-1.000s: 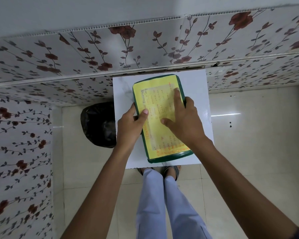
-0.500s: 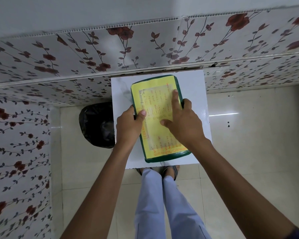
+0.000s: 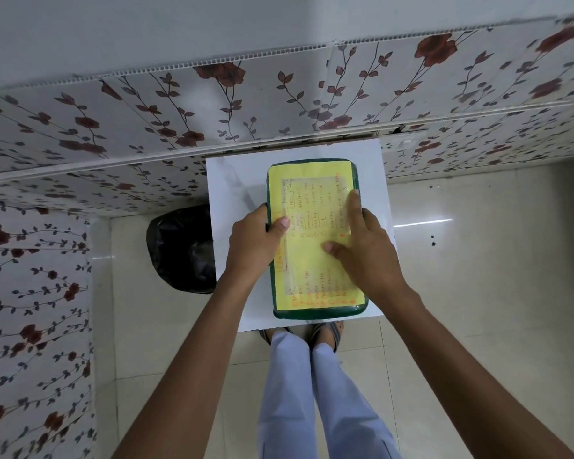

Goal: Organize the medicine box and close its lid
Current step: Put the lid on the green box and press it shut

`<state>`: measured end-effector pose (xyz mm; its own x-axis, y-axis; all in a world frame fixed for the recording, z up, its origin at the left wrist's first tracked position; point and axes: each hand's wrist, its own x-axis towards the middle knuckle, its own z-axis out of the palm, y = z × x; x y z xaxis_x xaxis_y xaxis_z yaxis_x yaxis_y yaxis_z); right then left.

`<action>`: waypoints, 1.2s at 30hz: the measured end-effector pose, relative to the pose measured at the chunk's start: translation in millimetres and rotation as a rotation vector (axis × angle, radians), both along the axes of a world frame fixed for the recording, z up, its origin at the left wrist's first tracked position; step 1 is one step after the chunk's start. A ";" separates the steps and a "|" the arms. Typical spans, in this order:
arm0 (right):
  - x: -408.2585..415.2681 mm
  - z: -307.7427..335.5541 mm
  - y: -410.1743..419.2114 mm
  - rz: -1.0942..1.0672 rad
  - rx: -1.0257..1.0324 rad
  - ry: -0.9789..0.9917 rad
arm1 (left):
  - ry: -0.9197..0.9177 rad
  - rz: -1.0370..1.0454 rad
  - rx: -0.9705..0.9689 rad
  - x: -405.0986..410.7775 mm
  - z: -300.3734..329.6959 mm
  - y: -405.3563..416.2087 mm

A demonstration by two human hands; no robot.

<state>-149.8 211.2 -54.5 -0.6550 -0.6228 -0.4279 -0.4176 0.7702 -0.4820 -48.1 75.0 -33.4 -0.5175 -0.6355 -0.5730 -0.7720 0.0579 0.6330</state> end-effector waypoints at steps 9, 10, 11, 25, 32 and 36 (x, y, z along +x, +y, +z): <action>-6.8 0.4 -16.5 0.059 -0.039 0.006 | 0.029 0.094 0.044 5.2 -2.1 -11.7; -8.7 2.1 -17.0 0.027 -0.045 -0.020 | 0.027 0.095 0.060 5.3 -2.0 -13.7; -11.7 4.4 -18.7 -0.023 -0.068 -0.049 | 0.033 0.102 0.074 5.4 -1.4 -16.2; -73.7 3.8 -85.3 -0.155 -0.081 -0.135 | 0.145 0.059 -0.238 -25.9 -4.6 -45.2; -57.3 18.2 -48.2 -0.133 0.002 -0.386 | 0.163 0.133 0.026 7.8 -1.9 -22.1; -35.9 14.5 -15.7 -0.120 0.064 -0.406 | 0.147 0.078 -0.061 22.9 -6.5 4.7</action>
<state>-185.6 195.5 -40.0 -0.4920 -0.5160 -0.7012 -0.1094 0.8357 -0.5382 -25.3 79.7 -39.9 -0.5406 -0.7083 -0.4539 -0.6746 0.0427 0.7369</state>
